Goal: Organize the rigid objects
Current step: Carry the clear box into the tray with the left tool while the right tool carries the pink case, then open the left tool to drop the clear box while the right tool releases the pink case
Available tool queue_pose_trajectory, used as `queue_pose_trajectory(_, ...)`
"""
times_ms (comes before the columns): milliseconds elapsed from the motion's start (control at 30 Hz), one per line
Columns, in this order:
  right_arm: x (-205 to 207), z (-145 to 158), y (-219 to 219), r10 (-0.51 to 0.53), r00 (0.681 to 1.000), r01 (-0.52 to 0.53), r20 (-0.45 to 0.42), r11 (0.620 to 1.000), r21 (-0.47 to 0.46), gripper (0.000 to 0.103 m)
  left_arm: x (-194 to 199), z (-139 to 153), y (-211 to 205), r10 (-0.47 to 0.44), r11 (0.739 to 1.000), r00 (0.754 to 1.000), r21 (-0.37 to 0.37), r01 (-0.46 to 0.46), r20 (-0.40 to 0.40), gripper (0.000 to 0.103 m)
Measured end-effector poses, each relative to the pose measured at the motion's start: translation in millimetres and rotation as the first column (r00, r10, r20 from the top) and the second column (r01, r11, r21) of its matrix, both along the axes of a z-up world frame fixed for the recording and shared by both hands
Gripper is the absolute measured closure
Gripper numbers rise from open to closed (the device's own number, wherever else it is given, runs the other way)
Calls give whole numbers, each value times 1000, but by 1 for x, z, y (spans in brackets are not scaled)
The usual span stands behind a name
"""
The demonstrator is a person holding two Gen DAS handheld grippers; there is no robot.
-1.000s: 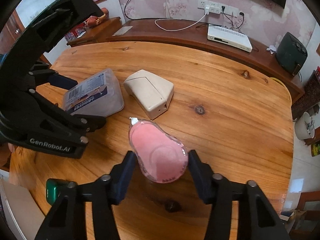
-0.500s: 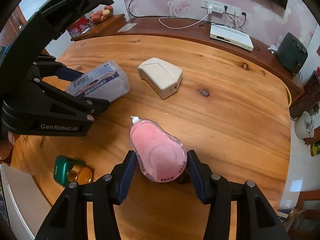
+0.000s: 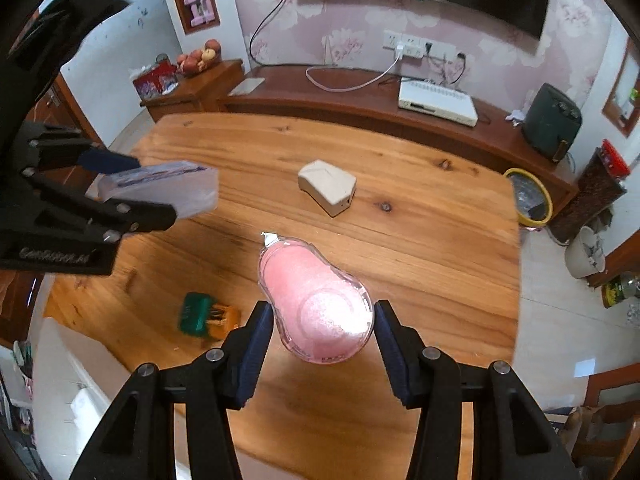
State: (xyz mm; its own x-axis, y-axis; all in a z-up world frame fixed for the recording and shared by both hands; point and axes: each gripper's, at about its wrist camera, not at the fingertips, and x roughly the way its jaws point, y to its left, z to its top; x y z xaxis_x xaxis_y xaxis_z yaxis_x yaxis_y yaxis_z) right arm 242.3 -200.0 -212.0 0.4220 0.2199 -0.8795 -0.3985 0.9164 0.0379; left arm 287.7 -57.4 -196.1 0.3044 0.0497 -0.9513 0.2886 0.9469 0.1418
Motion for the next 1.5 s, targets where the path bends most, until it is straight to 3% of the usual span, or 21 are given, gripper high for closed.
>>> queue_pose_trajectory(333,-75,64,6,-64,995,61,78,998,32,51,-81,54,11,-63,992,997,-103,69,53,34)
queue_pose_trajectory(633,-154,75,21,-91,994,87,58,994,68,51,-154,63,27,-93,981,994,-168,100,51,34)
queue_pose_trajectory(933,-210,46,50,-97,995,97,-2,995,-22,51,-213,18,33,-126,985,991,-123,120,-44,34)
queue_pose_trajectory(1167,-242,7,61,-106,989,101,-104,993,-58,51,-251,-19,34,-186,976,973,-142,166,-138,34)
queue_pose_trajectory(1367,-249,-27,72,-130,977,113,-166,988,-106,51,-266,-52,30,-225,971,958,-121,206,-179,34)
queue_pose_trajectory(1500,-245,-41,76,-142,973,118,-184,984,-136,51,-264,-65,36,-208,974,959,-136,184,-192,34)
